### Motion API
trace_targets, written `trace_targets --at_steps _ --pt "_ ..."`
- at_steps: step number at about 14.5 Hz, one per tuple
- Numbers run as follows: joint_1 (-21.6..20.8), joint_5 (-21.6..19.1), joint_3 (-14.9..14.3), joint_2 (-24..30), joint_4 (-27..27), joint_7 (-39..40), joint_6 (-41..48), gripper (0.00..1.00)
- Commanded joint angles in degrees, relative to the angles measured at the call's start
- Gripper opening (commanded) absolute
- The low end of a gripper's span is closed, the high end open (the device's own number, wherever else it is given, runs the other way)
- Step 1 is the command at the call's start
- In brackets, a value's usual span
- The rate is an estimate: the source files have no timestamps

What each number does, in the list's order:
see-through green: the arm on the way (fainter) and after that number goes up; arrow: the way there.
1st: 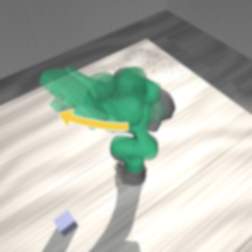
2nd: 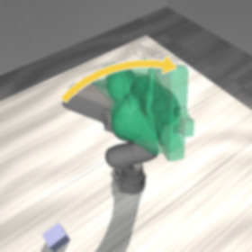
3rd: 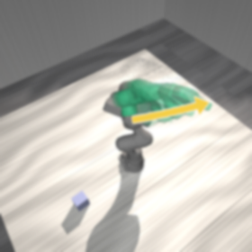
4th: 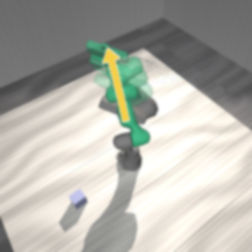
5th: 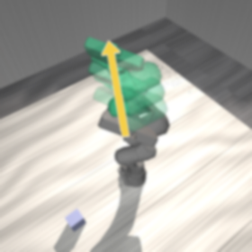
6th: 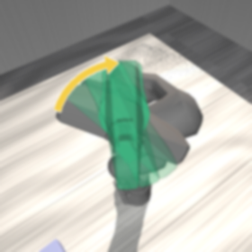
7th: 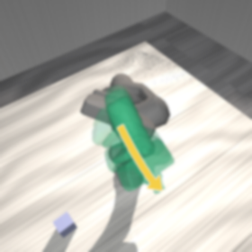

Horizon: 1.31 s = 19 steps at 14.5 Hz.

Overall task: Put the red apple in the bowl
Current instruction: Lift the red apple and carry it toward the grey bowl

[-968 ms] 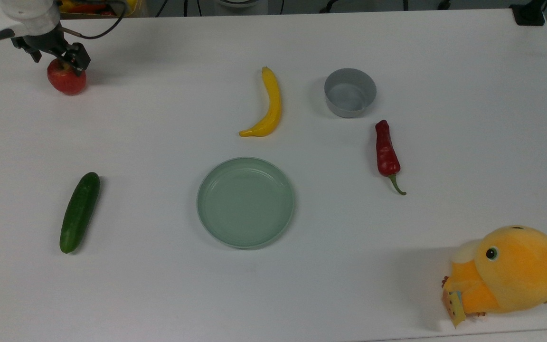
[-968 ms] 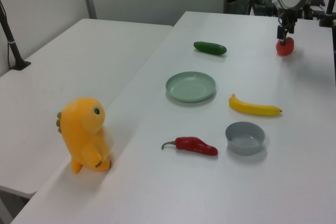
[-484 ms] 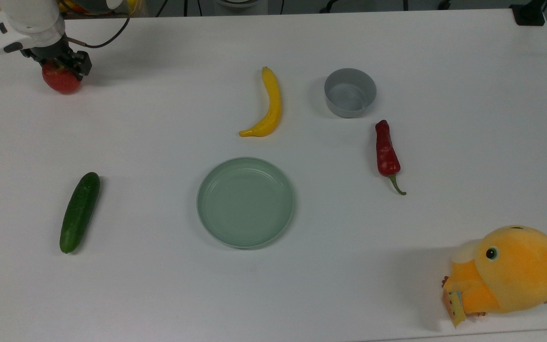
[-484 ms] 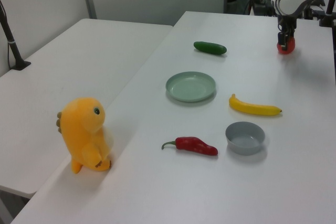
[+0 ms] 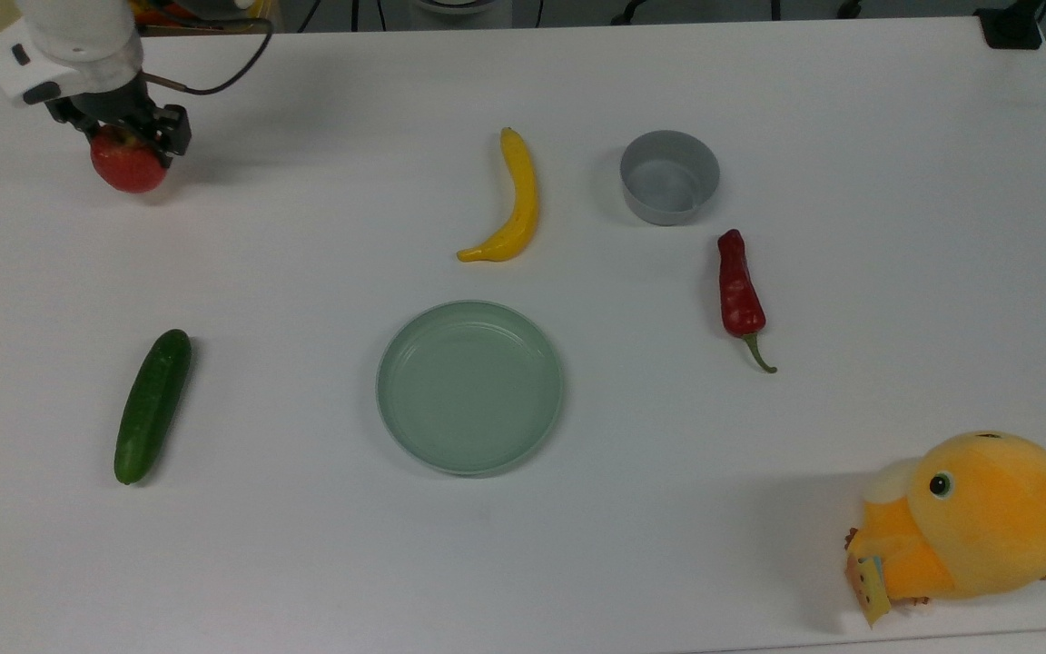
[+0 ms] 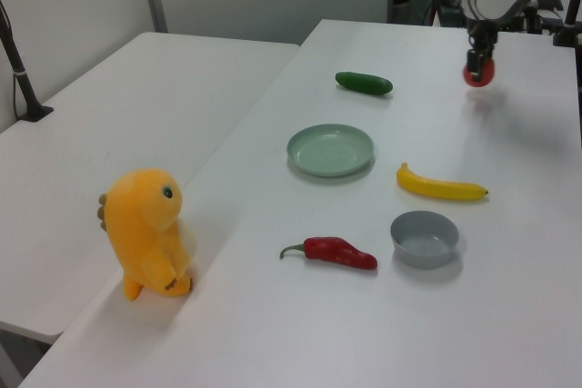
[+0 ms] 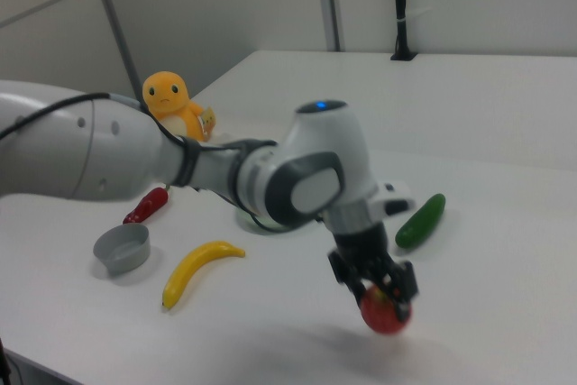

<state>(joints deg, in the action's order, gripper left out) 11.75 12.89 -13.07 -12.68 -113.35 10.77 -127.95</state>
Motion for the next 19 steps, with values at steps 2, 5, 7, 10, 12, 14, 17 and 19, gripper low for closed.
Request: trace_targets --at_steps 2,5,7,10,12,14,17,19 --pt "-3.75 -0.14 8.90 6.25 -1.17 -13.73 4.27 0.47" --pt "-3.93 -2.60 16.30 8.55 -1.17 -18.49 7.19 0.47" --pt "-4.89 -3.57 20.87 9.25 -1.17 -21.56 8.59 0.47" --pt "-8.31 -4.19 25.71 9.34 -1.08 -27.27 9.21 0.47" --pt "-8.76 -4.19 29.13 9.34 -1.17 -29.39 9.30 0.47" --pt "-9.20 -4.28 33.70 9.34 -1.17 -32.11 10.26 0.47" --pt "-11.65 -5.23 36.96 9.34 -1.44 -32.56 12.20 0.47" --pt "-12.97 -6.12 39.07 8.91 -1.44 -33.79 12.29 0.51"
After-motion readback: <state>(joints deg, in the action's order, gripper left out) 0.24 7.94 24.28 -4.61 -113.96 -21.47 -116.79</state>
